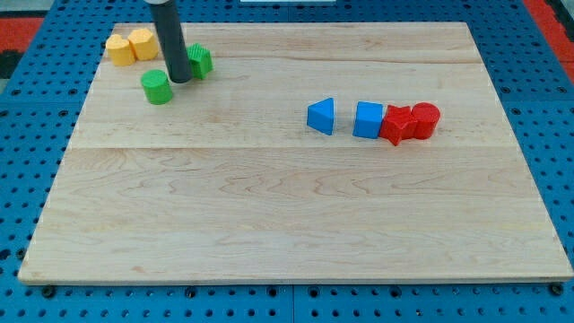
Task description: Push green star closer to the group of blocks
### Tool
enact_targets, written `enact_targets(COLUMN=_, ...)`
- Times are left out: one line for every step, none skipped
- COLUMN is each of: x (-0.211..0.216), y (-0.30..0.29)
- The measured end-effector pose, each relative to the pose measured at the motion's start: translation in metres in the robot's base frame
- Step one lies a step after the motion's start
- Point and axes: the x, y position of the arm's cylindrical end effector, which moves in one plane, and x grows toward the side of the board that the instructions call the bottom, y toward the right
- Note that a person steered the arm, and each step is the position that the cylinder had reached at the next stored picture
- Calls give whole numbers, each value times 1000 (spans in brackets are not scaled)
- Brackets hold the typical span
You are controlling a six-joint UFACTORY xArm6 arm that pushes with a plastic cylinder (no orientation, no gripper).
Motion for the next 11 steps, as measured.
enact_targets(x=50, y=27)
enact_targets(x=30, y=-30)
enact_targets(x=-10, y=-63)
enact_targets(x=47, y=-5)
enact_targets(x=15, y=81)
enact_targets(x=-16, y=57)
enact_targets(x=-27, y=18)
enact_targets(x=-35, y=32)
enact_targets(x=-49, y=27)
enact_targets(x=-39, y=-17)
enact_targets(x=-39, y=-19)
